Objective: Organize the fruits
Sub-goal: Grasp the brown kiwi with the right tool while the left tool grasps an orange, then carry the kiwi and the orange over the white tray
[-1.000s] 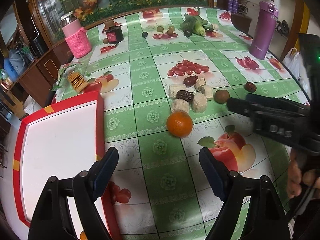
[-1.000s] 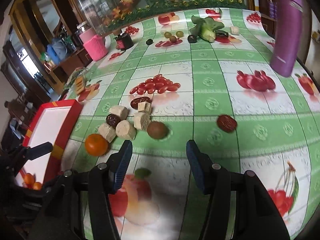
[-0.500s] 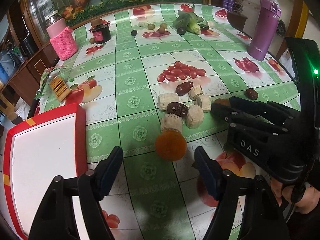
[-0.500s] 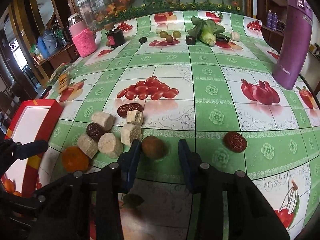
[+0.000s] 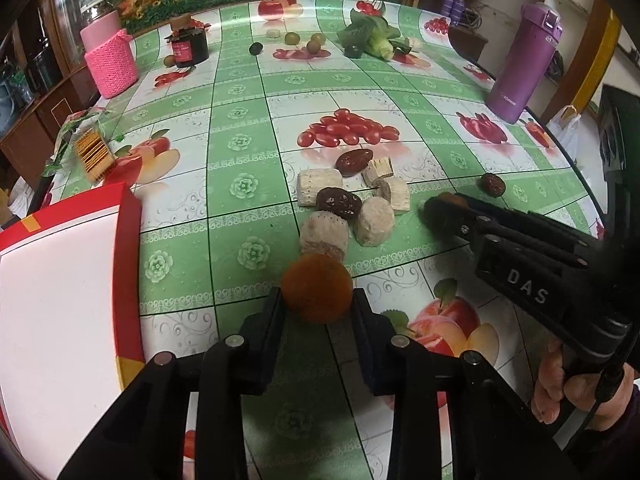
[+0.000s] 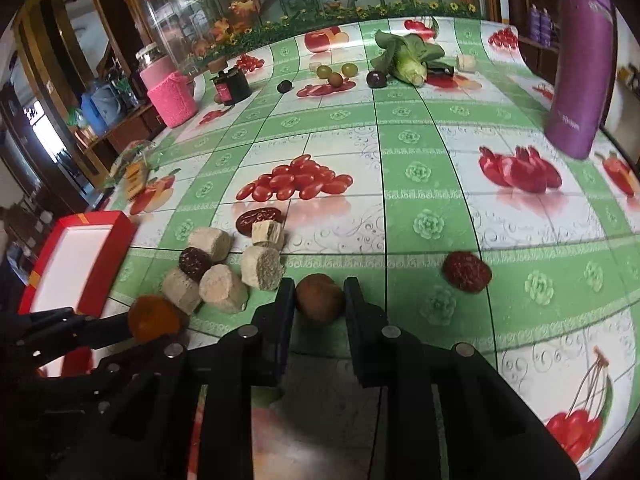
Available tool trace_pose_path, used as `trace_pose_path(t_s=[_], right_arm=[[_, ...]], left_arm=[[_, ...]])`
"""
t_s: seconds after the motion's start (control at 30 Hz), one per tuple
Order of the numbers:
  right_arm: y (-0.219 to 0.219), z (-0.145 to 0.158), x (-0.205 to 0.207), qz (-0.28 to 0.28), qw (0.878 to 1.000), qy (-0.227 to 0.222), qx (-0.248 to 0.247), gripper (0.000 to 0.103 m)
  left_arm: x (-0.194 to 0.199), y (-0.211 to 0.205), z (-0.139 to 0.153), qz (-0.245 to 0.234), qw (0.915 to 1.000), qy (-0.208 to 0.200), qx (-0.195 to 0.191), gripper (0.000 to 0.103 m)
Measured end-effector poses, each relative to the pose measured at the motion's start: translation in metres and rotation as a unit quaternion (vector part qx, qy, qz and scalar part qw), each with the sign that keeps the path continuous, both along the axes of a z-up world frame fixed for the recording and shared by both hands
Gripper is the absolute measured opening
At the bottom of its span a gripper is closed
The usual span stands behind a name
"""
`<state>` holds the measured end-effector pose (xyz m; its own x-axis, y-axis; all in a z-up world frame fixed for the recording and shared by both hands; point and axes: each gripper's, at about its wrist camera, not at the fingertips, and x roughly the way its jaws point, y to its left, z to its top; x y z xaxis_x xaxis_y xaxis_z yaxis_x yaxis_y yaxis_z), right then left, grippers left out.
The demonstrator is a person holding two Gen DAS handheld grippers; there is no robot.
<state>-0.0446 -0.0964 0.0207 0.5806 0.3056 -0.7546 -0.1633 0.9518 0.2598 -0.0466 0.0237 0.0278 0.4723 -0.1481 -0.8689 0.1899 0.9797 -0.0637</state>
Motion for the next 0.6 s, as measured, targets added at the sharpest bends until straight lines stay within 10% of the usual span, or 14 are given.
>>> trace_pose_path(t_s=[0.33, 0.6], right_arm=[[0.002, 0.023, -0.044, 0.009, 0.999, -0.01, 0.05, 0.027], [0.086, 0.052, -0.07, 0.102, 0.993, -0.028, 0.051, 0.027]], left_arm=[[-0.057, 0.035, 0.039, 0.004, 0.9983, -0.057, -0.012, 0.033], [-0.088, 0.107, 0.057, 0.063, 0.9938, -0.092, -0.008, 0.033]])
